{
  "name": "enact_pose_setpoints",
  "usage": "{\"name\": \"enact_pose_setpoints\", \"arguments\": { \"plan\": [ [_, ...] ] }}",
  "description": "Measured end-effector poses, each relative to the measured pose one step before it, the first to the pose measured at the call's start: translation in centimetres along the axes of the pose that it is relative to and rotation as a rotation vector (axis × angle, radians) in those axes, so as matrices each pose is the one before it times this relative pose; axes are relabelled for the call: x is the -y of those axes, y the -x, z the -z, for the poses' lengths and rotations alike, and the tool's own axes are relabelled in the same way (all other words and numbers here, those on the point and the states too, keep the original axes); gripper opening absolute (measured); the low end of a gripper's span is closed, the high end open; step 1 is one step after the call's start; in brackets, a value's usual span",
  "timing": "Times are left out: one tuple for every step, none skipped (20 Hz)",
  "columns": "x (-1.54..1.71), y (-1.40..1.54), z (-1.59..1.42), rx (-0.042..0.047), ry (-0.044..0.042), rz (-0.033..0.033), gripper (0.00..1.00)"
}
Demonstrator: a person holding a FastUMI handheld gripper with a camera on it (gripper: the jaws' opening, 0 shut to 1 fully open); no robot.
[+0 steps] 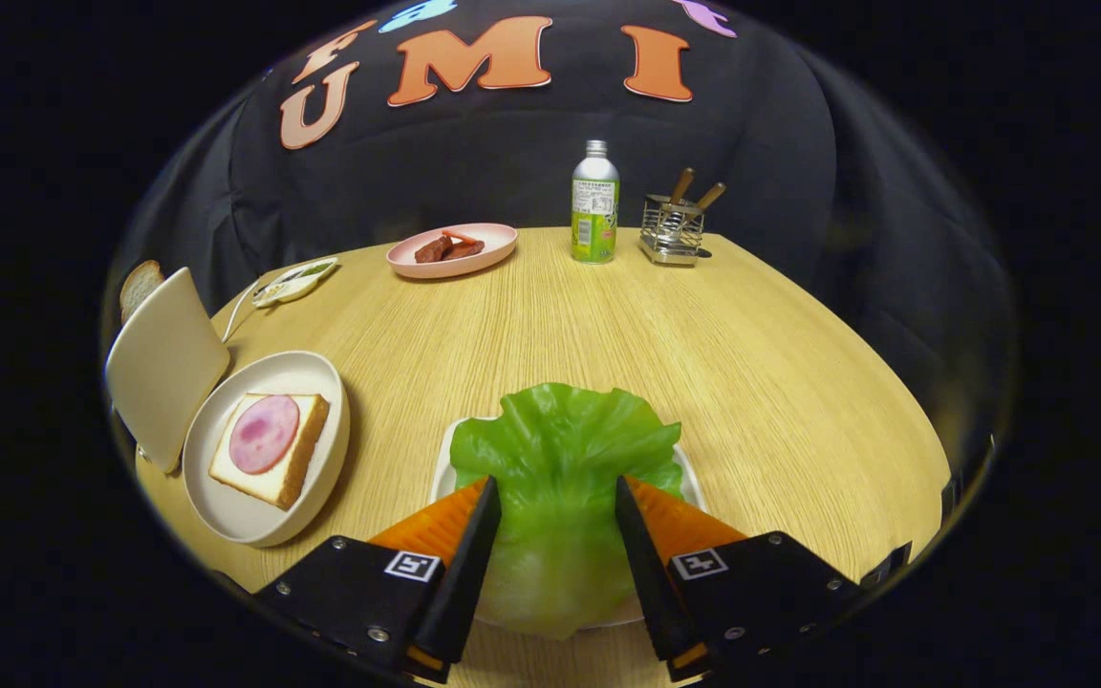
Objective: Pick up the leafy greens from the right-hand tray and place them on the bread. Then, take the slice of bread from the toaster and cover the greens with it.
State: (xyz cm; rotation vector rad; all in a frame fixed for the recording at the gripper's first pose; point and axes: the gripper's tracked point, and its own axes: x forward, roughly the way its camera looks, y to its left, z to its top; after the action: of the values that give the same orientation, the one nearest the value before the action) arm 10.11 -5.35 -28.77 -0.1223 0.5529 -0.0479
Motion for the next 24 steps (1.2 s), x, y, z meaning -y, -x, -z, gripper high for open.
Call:
{"name": "enact_pose_setpoints", "arguments": {
  "plan": [
    [0.185, 0.070, -0.096, 0.00201, -0.00538, 0.00642, 0.67],
    [0.092, -0.115, -0.005, -0.00571, -0.00413, 0.00124, 0.62],
    [0.072, 0.019, -0.120, 0.00319, 0.00018, -0.00055, 0.53],
    [-0.001, -0.055, 0.119, -0.00228, 0.00673, -0.00339, 0.43],
    [-0.037, 0.068, -0.068, 0.00344, 0.00897, -0.00771, 0.33],
    [-0.013, -0.068, -0.008, -0.00232, 0.00939, -0.00277, 0.27],
    [-0.026, -0.173, -0.097, -0.00360, 0.01106, 0.00197, 0.17],
    [0.024, 0.023, -0.099, -0.00497, 0.00762, 0.00274, 0.12],
    [0.029, 0.071, -0.064, -0.00939, 0.01081, 0.00441, 0.04],
    [-0.106, 0.108, 0.016, -0.00792, 0.00720, 0.00068, 0.03],
    [-0.155, 0.374, -0.470, 0.00183, -0.00188, -0.00485, 0.01],
    [-0.223, 0.397, -0.686, 0.01287, -0.00638, -0.00761, 0.01],
    [-0.276, 0.310, -0.674, 0.01177, -0.00676, -0.00954, 0.01],
    [-0.358, 0.381, -0.429, 0.00063, -0.00317, -0.00916, 0.01],
    [-0.321, 0.408, -0.489, 0.00343, -0.00241, -0.00810, 0.01],
    [-0.372, 0.592, -0.532, 0.00561, -0.00266, -0.00984, 0.01],
    [-0.463, 0.398, -0.673, 0.00708, -0.00303, -0.01268, 0.01],
    [-0.664, 0.275, -0.393, 0.00090, -0.00309, -0.01468, 0.01],
    [-0.729, 0.400, -0.373, -0.00030, -0.00176, -0.01685, 0.01],
    [-0.838, 0.308, -0.458, 0.00269, 0.00324, -0.01789, 0.01],
    [-0.803, 0.335, -0.413, 0.00306, 0.01037, -0.01441, 0.01],
    [-0.990, 0.231, -0.374, 0.00481, 0.01158, -0.01625, 0.01],
    [-1.016, 0.116, -0.342, 0.00264, 0.00862, -0.02002, 0.01],
    [-1.155, 0.066, -0.153, -0.00040, 0.00532, -0.01949, 0.01]
  ]
}}
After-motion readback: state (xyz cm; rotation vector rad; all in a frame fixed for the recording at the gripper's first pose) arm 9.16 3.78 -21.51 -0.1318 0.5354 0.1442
